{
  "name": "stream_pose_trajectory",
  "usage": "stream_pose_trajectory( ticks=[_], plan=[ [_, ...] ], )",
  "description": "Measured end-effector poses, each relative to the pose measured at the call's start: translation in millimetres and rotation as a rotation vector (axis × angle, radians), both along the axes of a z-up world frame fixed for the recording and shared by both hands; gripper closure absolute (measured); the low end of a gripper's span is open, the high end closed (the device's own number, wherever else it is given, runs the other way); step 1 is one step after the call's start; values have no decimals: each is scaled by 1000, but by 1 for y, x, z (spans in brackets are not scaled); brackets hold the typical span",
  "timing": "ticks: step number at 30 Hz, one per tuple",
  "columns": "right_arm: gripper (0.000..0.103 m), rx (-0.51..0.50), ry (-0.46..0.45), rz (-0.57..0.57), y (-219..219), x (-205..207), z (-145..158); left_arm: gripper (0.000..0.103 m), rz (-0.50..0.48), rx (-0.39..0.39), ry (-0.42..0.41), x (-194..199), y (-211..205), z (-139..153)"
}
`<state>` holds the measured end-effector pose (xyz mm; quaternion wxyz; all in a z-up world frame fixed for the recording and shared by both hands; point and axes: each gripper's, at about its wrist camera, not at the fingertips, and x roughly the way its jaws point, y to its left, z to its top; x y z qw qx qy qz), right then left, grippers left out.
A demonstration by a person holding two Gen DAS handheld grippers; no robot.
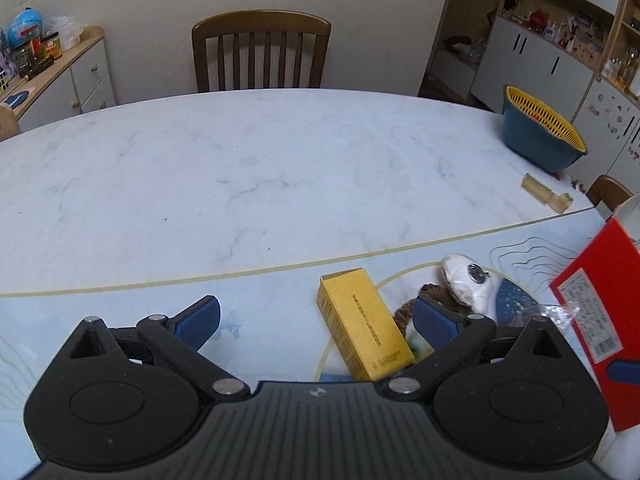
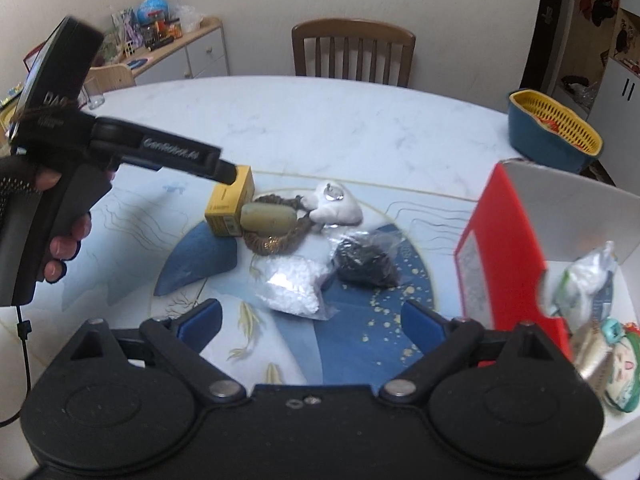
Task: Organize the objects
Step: 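Grasp the yellow box with the left tool while the right tool grasps the white bead bag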
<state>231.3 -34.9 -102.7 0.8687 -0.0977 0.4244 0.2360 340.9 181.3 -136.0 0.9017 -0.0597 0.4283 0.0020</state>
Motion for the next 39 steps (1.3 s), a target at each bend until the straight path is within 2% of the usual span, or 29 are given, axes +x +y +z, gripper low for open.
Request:
stream_pose_trajectory(
  ticks=[11,21,24,27,29,31,35,39],
  plan=[
    [14,-7,31,8,22,21,-22,0,42,40,28,19,-7,-20],
    [26,7,85,-5,31,35,-39,3,57,17,16,11,-5,-29],
    [30,5,91,-9,33,37,-42,12,49,-16,14,8,-2,-28],
    [37,5,95,-9,34,37,-44,26,39,-38,6,5,-1,-26],
    [43,9,98,-7,34,37,-44,42,33,-51,7,4,-1,-25],
    [46,4,95,-8,35,37,-45,48,28,-61,11,3,0,-25],
    [54,-4,89,-6,36,35,-44,69,11,-84,17,0,1,-23],
    [64,-10,91,6,36,32,-43,72,-5,-85,29,-1,2,-22]
  ],
)
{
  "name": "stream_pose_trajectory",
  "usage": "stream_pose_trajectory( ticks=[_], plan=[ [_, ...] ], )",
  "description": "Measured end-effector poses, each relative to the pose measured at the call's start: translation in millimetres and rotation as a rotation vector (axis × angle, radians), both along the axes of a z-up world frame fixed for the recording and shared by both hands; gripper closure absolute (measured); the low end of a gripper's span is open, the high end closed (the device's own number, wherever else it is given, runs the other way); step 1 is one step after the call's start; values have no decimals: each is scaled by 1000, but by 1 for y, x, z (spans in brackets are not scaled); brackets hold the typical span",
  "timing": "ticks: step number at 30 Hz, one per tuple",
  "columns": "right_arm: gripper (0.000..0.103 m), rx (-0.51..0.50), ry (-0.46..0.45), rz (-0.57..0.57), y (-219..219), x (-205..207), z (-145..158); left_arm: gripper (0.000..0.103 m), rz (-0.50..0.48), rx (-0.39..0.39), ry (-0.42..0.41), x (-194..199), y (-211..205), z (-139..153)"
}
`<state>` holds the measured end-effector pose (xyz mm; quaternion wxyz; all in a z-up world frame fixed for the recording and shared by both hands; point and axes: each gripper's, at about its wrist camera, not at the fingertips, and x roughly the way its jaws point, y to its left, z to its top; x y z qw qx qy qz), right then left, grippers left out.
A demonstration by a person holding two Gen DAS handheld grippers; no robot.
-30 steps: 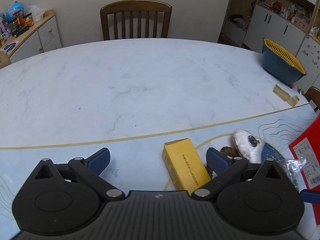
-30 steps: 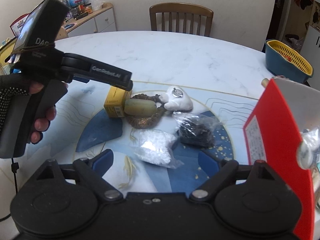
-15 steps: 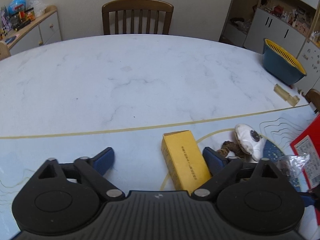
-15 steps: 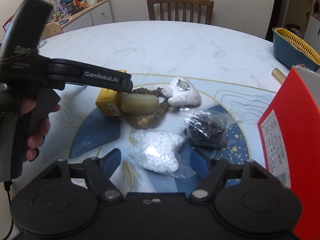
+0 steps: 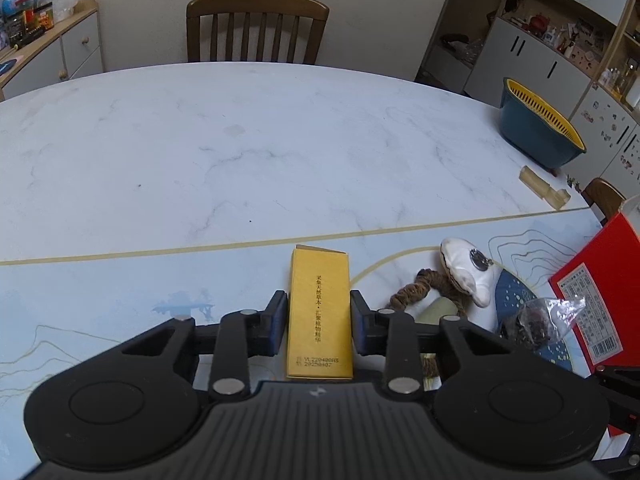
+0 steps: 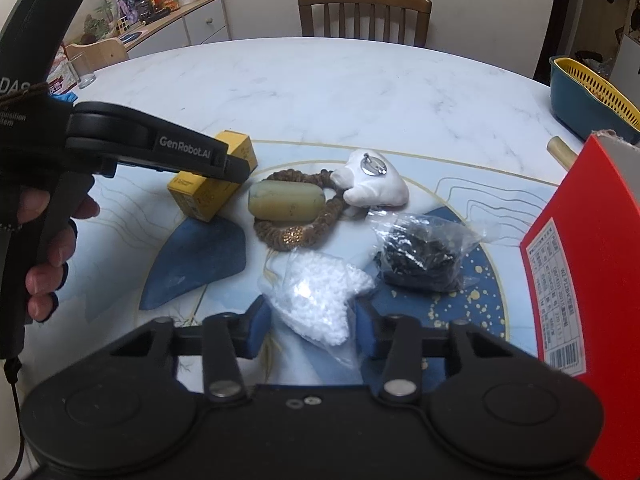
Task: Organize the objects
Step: 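Grasp the yellow box with the left tool while the right tool grasps the white bead bag, then carry the yellow box and white bead bag with both tools into the shoebox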
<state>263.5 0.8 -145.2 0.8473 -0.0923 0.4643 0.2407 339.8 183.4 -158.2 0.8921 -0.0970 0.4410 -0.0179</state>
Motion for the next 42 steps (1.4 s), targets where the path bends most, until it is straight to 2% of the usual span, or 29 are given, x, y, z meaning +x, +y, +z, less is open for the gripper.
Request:
stream_pose_trajectory(
  ticks=[8,17,28,42],
  plan=[
    [71,5,-3,42,-1,-15,7,74,-15,-3,19,-15,-1,4],
    [71,25,-44,37,-12,-37,26,74,-24,-36,39,-49,-5,15],
    [71,71,-118,8,-41,-60,68,74,-85,-74,-19,-85,-32,64],
    [71,132,-219,-11,-95,-74,118,74,-202,-44,-95,-102,-99,125]
  ],
)
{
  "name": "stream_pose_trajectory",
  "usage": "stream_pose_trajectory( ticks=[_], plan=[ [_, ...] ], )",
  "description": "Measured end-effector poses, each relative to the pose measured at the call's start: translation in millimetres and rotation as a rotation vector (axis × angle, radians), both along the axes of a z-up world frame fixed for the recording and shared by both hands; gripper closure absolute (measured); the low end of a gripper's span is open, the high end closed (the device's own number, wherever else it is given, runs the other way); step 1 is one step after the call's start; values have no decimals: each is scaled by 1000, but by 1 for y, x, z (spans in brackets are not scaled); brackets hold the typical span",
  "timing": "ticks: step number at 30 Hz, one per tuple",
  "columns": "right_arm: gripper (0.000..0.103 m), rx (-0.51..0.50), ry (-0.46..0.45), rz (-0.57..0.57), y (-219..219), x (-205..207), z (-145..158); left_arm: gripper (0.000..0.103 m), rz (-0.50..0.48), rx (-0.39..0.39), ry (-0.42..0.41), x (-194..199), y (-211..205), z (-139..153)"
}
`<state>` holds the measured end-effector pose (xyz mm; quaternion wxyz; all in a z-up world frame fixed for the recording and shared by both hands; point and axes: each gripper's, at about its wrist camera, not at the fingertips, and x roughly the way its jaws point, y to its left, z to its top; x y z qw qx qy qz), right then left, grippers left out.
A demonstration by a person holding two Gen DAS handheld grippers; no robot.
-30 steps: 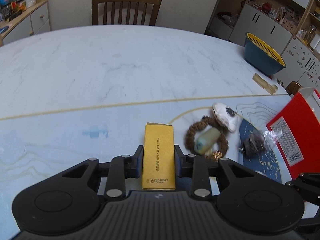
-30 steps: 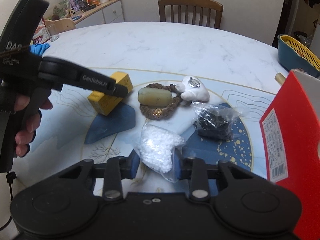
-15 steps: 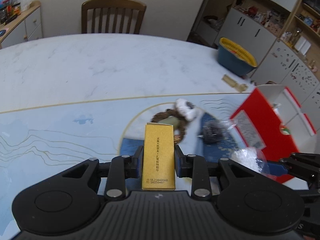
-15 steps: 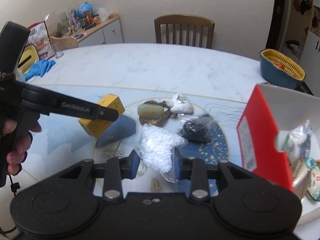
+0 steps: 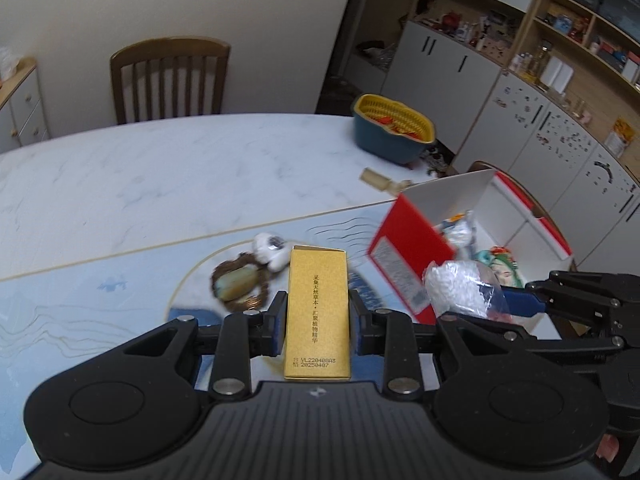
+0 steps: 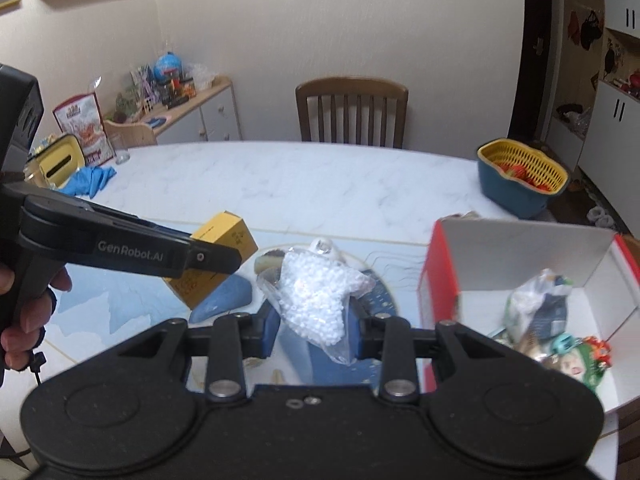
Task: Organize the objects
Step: 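Carry the yellow box and white bead bag with both tools into the shoebox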
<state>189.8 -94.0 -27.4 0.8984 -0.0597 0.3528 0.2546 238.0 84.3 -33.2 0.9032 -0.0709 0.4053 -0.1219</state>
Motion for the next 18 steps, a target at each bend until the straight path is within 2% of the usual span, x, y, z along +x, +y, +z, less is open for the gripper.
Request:
stream_pose_trajectory(
  ticks=[8,18],
  plan=[
    [71,20,-41,-31,-50,3,17,74,-47,26,-39,1,-47,13],
    [71,17,-65,-90,-117,16,22,74,-74,43,-40,20,-106,10]
  ],
)
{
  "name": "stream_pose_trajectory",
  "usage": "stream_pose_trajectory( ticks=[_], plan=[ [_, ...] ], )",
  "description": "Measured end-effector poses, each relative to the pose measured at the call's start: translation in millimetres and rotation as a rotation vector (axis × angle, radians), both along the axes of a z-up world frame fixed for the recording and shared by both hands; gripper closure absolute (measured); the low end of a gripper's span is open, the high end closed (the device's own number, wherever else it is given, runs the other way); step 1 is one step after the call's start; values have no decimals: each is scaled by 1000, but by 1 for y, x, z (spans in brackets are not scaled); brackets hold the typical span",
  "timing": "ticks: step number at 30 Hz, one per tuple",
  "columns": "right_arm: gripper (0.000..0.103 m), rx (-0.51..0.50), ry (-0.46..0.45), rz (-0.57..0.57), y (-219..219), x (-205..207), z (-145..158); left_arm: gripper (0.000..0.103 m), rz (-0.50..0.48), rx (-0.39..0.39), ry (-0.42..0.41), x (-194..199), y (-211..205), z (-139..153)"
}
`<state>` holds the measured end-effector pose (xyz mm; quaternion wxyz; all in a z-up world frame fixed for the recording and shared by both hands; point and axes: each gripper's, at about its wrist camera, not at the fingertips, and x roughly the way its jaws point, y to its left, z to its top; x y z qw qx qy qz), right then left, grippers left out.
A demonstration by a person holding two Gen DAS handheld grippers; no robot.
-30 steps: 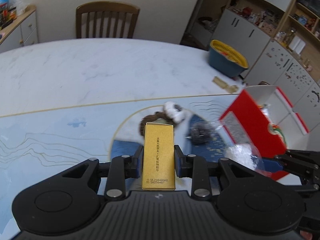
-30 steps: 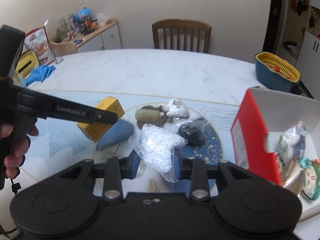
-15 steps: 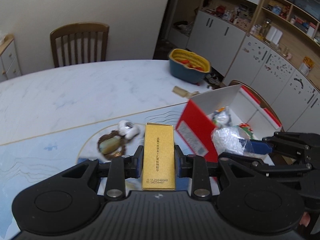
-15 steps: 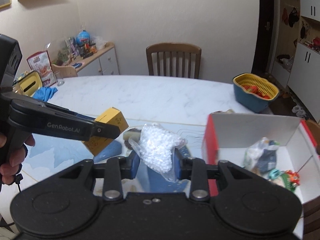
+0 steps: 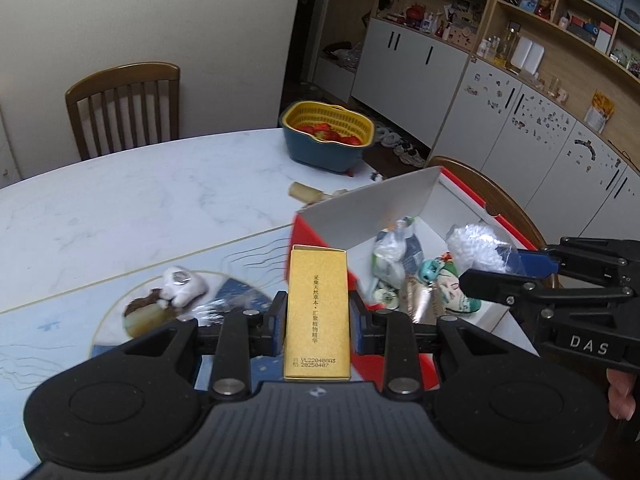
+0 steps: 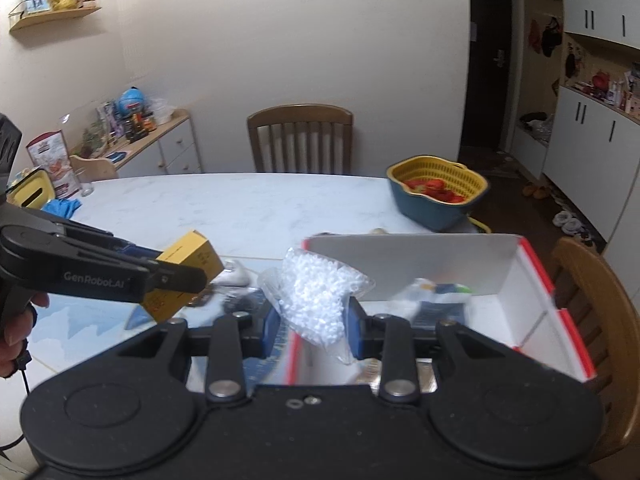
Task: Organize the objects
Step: 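Carry the yellow box and white bead bag with both tools into the shoebox, then release the bead bag from the right tool while the left tool lowers and releases the yellow box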
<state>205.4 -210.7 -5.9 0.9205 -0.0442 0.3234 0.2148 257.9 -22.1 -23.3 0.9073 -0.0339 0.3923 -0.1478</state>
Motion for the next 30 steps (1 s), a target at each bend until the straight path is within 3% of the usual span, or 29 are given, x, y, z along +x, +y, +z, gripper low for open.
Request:
stream_pose_trajectory(
  ticks=[17,30],
  plan=[
    [71,-31,32,-96,-106,28,-23,74,-47,30,48,37,-90,-23],
    [70,-107,99,-43,-127,76,-54,74,-80,67,109,74,-144,-52]
  ],
)
